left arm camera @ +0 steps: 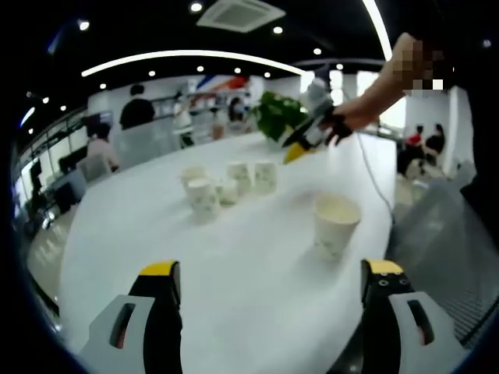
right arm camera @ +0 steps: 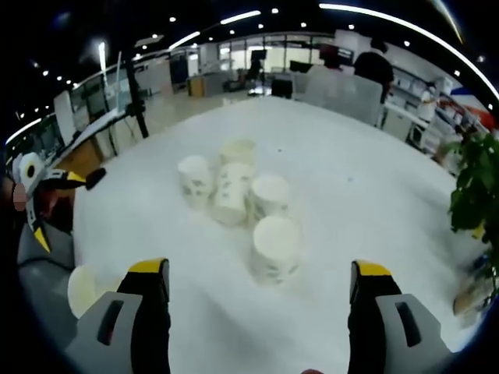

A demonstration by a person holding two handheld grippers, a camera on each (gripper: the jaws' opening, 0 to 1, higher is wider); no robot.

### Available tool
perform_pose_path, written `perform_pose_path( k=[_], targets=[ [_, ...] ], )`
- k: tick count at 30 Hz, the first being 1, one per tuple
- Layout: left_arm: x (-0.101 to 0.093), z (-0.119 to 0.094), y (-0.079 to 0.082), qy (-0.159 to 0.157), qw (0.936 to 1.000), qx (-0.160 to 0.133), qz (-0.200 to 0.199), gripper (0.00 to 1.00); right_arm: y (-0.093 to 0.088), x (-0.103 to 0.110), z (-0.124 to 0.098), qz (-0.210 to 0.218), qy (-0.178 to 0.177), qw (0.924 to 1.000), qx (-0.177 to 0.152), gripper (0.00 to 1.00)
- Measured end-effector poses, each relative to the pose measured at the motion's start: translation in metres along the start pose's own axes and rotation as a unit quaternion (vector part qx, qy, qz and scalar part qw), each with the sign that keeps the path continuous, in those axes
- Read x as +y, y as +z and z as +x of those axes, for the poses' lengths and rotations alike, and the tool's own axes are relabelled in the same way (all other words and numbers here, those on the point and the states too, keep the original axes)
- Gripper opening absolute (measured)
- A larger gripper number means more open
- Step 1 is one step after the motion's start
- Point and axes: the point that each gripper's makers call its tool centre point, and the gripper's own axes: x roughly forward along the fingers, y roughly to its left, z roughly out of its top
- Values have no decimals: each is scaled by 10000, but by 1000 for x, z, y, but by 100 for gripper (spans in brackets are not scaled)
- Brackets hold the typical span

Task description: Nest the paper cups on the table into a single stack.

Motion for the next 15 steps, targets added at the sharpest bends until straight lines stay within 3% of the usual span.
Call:
perform_pose_path(
  k=[4,15],
  targets=[
    [2,0,-1,43,10000,1,-30,96,2,-2,9,206,21,9998,-1,89],
    [4,-3,-2,103,9999,15,-98,96,3,-3,20,185,30,9998,50,76]
  ],
)
